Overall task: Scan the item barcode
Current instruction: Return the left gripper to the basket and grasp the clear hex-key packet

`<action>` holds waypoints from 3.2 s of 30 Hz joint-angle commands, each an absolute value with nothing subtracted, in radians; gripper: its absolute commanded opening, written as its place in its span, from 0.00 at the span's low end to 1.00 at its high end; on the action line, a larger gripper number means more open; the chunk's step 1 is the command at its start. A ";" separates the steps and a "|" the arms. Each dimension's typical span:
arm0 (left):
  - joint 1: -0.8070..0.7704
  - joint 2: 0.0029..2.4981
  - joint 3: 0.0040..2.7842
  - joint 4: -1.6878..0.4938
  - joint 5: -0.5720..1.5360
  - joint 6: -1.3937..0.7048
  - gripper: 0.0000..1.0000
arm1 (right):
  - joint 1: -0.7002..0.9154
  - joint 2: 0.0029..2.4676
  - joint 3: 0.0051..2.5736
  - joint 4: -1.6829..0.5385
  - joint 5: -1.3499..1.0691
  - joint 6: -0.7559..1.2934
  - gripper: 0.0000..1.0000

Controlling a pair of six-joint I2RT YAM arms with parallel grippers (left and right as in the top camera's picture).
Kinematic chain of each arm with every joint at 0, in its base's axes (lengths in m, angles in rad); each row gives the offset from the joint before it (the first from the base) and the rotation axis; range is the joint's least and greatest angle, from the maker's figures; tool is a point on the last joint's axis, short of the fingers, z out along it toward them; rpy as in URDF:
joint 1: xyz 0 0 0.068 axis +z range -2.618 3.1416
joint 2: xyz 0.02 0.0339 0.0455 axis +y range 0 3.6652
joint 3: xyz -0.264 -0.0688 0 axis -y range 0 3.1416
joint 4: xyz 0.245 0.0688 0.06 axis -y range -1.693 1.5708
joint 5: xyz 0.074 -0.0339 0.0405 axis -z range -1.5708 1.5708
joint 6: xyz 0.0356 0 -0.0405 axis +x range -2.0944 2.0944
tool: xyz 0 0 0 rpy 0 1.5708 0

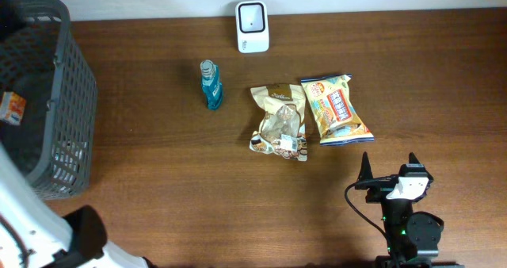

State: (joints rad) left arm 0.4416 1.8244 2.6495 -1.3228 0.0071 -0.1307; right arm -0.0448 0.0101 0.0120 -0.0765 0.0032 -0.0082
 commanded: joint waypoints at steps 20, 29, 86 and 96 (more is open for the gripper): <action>0.734 2.065 2.101 -1.397 0.044 0.242 0.88 | -0.039 0.004 0.006 -0.082 0.012 -0.010 0.98; 0.734 2.065 1.779 -1.264 0.044 0.309 0.78 | -0.039 0.004 0.006 -0.082 0.012 -0.010 0.98; 0.731 2.064 2.143 -1.198 0.202 0.187 0.30 | -0.039 0.004 0.006 -0.082 0.012 -0.010 0.98; 0.717 2.064 2.685 -1.224 1.042 0.089 0.31 | -0.039 0.004 0.006 -0.082 0.012 -0.010 0.98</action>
